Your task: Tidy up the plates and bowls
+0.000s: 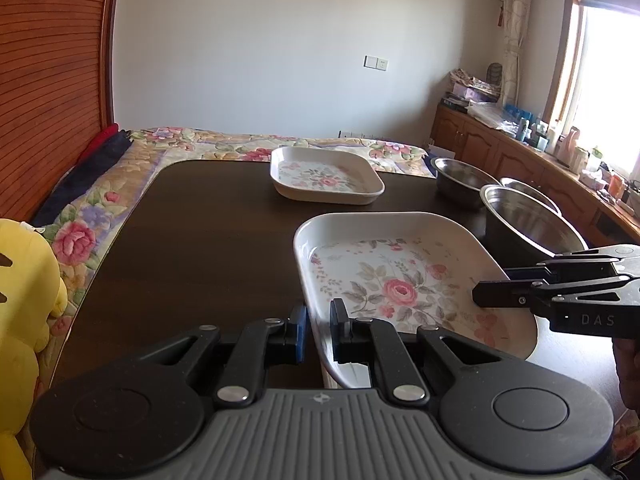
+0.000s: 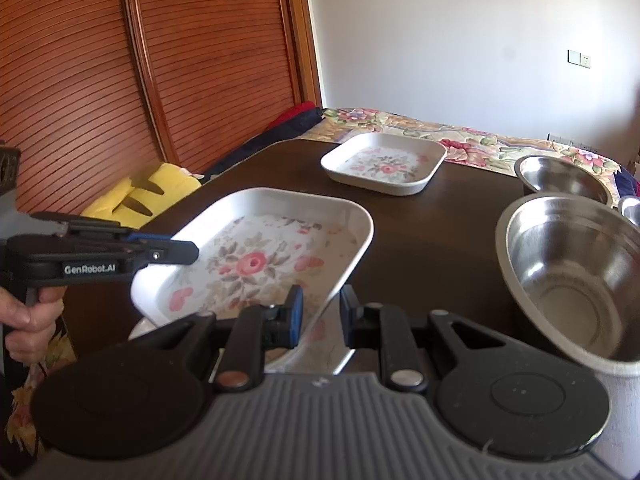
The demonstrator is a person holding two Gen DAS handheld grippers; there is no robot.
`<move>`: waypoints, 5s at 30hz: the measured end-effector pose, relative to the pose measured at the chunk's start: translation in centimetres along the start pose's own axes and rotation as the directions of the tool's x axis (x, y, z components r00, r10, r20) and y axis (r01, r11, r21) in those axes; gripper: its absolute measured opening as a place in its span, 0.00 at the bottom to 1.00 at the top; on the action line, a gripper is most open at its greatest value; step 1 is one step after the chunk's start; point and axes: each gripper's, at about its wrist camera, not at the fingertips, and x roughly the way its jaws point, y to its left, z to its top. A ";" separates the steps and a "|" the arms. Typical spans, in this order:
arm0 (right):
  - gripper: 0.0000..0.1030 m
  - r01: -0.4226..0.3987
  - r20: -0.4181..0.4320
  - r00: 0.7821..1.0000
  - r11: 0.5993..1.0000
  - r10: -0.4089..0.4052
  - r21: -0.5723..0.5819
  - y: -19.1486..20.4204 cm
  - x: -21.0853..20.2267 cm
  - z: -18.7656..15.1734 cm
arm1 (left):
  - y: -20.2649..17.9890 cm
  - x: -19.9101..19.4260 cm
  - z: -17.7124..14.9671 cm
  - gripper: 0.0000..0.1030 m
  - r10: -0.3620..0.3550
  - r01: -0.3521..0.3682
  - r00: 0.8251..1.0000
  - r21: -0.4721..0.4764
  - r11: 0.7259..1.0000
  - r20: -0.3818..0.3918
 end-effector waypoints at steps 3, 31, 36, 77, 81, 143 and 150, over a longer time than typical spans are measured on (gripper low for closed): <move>0.21 0.004 0.003 1.000 1.000 -0.004 -0.004 0.1 -0.6 -0.5 | -0.4 -0.2 -0.3 0.11 -0.005 0.005 1.000 0.008 1.000 -0.003; 0.24 -0.004 -0.029 1.000 1.000 0.003 -0.031 0.7 -1.8 -2.3 | -1.8 -0.7 -2.0 0.11 0.005 -0.004 1.000 0.027 1.000 -0.027; 0.23 0.006 -0.031 0.999 0.997 -0.008 -0.075 1.1 -1.9 -2.4 | -1.6 -0.5 -2.1 0.14 0.014 -0.013 0.999 0.030 0.999 -0.035; 0.23 -0.010 0.064 0.998 0.998 0.014 -0.065 -1.3 -1.4 1.9 | 1.3 -0.2 2.2 1.00 0.105 -0.105 0.994 0.103 0.989 0.003; 0.23 -0.001 0.070 0.998 0.996 0.007 -0.085 -1.6 -1.4 2.9 | 1.6 0.0 3.4 1.00 0.109 -0.110 0.994 0.118 0.987 0.011; 0.29 0.120 -0.264 0.958 0.993 -0.114 0.009 -10.8 16.9 15.0 | 5.4 20.7 15.1 0.16 -0.014 0.023 0.990 0.065 0.998 -0.139; 0.28 0.114 -0.313 0.942 0.993 -0.117 -0.028 -10.8 17.8 15.1 | 5.5 20.9 14.8 0.15 -0.018 0.027 0.989 0.057 0.998 -0.150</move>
